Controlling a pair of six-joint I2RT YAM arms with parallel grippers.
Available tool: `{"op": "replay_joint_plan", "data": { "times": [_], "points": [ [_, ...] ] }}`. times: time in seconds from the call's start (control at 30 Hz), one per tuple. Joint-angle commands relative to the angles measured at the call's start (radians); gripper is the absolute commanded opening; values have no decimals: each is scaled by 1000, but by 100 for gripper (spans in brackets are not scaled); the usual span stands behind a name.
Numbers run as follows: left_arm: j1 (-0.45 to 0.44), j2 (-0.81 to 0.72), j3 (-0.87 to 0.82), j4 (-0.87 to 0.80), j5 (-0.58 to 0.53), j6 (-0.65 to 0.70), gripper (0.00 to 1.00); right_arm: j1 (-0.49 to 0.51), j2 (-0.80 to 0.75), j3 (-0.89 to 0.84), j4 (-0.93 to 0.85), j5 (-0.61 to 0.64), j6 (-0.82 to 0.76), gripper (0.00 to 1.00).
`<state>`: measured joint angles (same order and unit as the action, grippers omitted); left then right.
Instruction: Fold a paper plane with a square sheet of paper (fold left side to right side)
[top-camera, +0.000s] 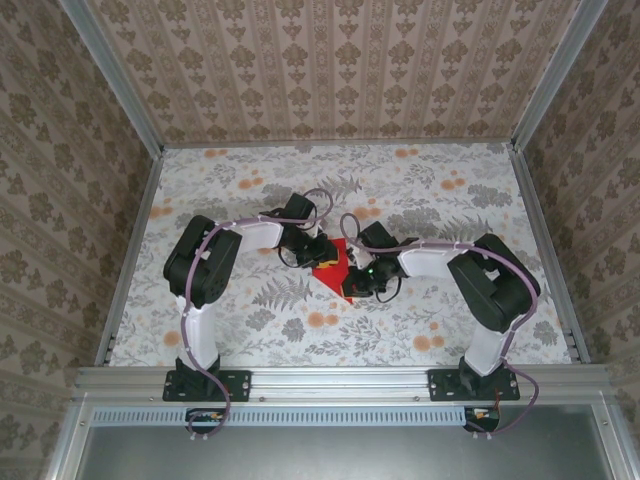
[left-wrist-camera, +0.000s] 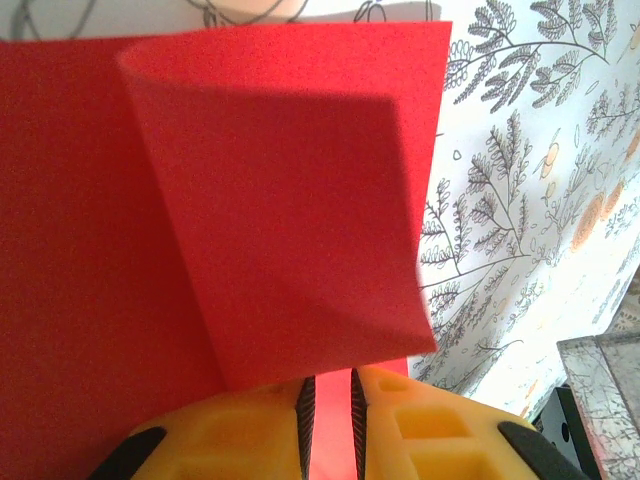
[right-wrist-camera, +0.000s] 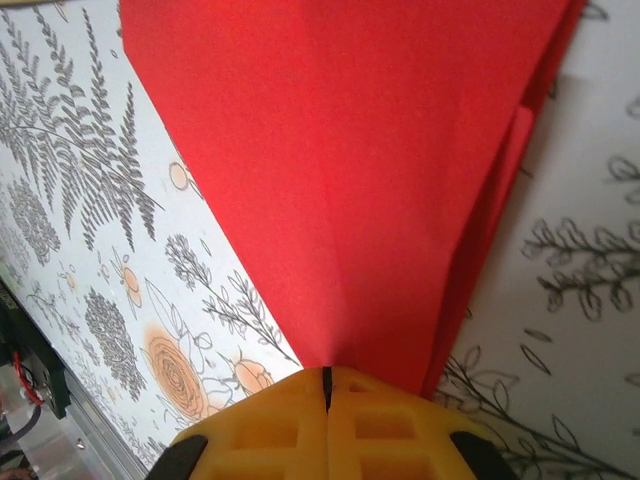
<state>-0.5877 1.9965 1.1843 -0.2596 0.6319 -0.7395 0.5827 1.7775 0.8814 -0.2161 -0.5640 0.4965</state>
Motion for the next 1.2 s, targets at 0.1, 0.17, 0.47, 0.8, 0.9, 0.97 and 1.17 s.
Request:
{"op": "replay_joint_plan", "data": {
  "times": [0.1,0.17,0.47,0.8,0.9,0.97,1.17],
  "points": [
    [14,24,-30,-71,-72,29,21,10,-27,-66,-120,28,-5,0],
    [14,22,-30,-71,-74,29,21,10,-36,-79,-118,30,-4,0],
    [14,20,-28,-75,-81,30,21,10,-87,-146,-112,43,10,0],
    [6,12,-21,-76,-81,26,21,8,-258,-65,-237,33,7,0],
    [3,17,-14,-75,-79,24,21,-1,-263,-20,-200,10,32,0],
    [-1,17,-11,-75,-78,23,21,-7,-228,3,-150,-2,51,0],
    [-7,17,-7,-70,-78,20,21,-12,-77,56,16,-4,130,0]
  ]
}}
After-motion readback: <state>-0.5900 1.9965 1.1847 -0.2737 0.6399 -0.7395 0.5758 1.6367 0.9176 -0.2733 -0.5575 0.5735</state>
